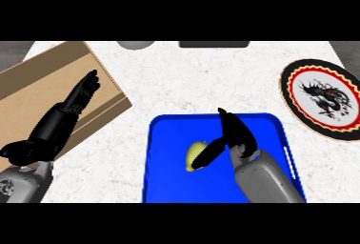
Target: Pick the lemon from the tray and place it in the plate
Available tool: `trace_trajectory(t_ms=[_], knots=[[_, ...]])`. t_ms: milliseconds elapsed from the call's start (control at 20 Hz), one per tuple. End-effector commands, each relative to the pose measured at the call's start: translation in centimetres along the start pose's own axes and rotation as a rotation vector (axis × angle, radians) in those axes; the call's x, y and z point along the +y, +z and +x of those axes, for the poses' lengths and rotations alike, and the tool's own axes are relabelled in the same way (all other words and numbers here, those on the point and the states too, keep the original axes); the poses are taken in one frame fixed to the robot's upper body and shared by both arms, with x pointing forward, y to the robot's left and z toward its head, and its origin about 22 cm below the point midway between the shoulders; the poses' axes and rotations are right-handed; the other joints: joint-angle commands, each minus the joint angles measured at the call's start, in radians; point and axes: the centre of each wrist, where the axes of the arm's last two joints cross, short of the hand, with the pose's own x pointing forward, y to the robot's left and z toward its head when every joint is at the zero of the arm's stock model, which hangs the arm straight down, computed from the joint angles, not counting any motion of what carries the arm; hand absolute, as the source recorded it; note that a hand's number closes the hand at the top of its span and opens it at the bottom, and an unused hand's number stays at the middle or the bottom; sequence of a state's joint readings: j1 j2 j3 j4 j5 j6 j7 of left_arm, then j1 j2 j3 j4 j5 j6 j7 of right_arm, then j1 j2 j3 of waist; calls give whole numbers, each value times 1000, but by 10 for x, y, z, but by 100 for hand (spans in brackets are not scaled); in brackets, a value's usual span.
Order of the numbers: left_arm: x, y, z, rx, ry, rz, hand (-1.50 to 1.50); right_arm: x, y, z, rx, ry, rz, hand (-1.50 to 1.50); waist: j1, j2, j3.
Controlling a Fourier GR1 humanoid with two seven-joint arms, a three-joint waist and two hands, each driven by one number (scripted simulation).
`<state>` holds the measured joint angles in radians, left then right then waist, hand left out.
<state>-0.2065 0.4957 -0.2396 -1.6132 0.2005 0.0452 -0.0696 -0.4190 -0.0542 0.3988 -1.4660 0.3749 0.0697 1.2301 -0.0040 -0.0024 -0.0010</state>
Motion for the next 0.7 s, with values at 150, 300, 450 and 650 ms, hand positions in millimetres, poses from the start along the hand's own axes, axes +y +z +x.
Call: trace_trajectory(t_ms=[150, 300, 450, 650], knots=[[5, 5, -5, 6, 16, -1, 0, 20, -1, 4, 194, 33, 63, -150, 7, 2, 1], [-4, -6, 0, -10, 5, -4, 0, 33, -11, 7, 201, 49, 100, -150, 10, 4, 1], [9, -3, 10, 8, 6, 5, 0, 28, -15, -16, 216, 59, 138, -150, 2, 0, 1], [2, -1, 8, 2, 10, -26, 0, 58, -20, -9, 221, 60, 139, -150, 17, 2, 1]])
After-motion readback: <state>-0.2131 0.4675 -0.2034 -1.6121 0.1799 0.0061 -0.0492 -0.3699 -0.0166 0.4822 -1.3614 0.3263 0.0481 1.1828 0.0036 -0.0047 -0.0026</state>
